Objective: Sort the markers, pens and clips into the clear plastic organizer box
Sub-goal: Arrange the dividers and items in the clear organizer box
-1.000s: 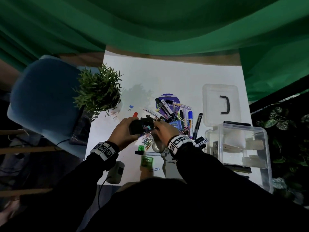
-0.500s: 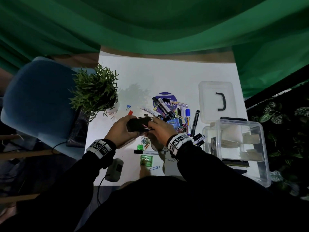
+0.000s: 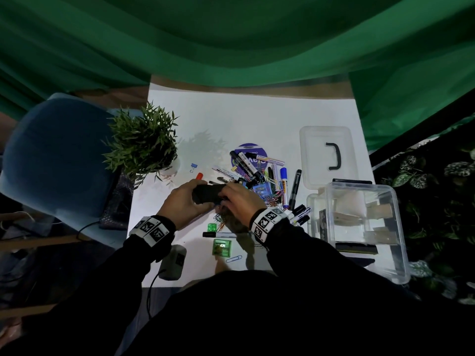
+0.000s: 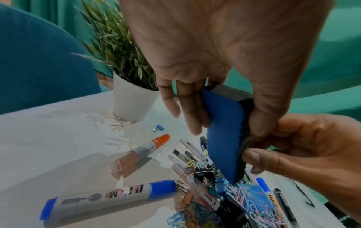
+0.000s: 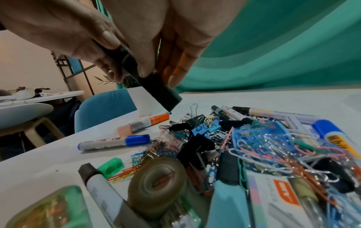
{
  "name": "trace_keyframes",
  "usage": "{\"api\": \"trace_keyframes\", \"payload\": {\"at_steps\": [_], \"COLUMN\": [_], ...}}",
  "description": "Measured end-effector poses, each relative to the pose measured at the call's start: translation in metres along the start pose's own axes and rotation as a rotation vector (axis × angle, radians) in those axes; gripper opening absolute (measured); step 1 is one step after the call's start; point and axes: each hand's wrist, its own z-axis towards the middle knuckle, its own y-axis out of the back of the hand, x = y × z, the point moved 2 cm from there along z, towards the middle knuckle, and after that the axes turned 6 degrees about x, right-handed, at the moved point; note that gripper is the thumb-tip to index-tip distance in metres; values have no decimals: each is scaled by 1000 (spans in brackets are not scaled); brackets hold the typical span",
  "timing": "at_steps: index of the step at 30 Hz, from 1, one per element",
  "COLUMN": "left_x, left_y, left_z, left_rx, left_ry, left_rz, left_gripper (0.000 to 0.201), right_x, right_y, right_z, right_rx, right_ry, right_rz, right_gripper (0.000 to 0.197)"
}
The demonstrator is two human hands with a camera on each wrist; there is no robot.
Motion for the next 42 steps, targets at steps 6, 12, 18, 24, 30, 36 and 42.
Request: {"api": "trace_keyframes", "payload": {"at_steps": [6,12,18,24,30,36,42], "left_x": [13,-23,-83,-139,-184,-197,-193], "left_y": [6,1,-34,-112,-186,-216,-224], "left_z": [-4,-16,-15,3,24,24,20], "left_rx": [-43,-21,118,310,380,352,347], "left_ry": [150,102,-36,-269,-397,-379,-321], "left_rz": [-61,-76,-452,-175,168,231,131], "left_gripper": [38,50,62,33,56,55,46], "right_x": [-26,-9,-25,-98,-134,-149,-152], "right_y": [-3,16,82,139,143,126,92], "right_z": [-13,-31,-91,-215,-298,-327,-298], "right_rx": [147,34,7,-100,-80,82,319], "right_ry": [-102,54,-65,-197,-253,-218,-263], "right_rz": [-36,-35,67,-31,-98,-157,-228], "right_gripper": [20,53,31,34,34,35,23]}}
